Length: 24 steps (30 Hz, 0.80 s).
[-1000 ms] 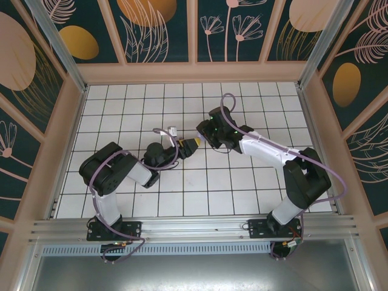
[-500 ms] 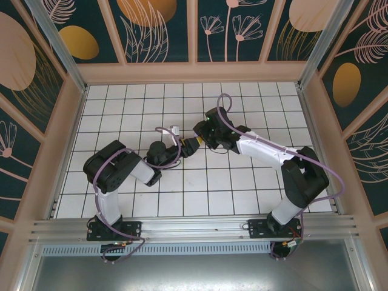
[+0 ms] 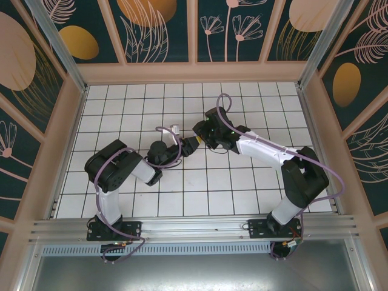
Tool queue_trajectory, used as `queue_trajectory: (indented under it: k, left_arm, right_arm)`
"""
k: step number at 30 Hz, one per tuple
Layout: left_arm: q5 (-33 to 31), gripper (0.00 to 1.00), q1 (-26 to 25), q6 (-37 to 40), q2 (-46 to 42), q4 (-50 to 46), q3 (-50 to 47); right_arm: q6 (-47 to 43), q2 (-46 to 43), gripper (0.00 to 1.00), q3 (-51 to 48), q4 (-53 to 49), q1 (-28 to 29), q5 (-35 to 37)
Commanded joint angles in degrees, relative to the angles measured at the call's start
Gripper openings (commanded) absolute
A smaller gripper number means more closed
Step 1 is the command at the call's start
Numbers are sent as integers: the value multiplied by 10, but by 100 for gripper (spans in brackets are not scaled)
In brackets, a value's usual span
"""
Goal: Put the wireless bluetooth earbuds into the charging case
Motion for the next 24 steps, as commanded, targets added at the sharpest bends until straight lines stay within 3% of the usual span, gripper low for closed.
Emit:
queue_trajectory:
  k: [1, 15, 17, 20, 24]
  left_arm:
    - [-13, 41, -2, -1, 10, 32, 11]
    - [-7, 13, -2, -12, 14, 46, 12]
    - [-6, 11, -2, -13, 14, 46, 12]
    - [-5, 8, -1, -15, 15, 46, 11]
    - [-3, 4, -2, -15, 8, 40, 6]
  right_arm:
    - [7, -4, 33, 13, 3, 7, 3]
    - [15, -16, 35, 13, 9, 9, 9]
    - [15, -18, 43, 16, 9, 8, 10]
    - [12, -29, 66, 18, 7, 2, 20]
    - [-1, -68, 73, 11, 7, -17, 38]
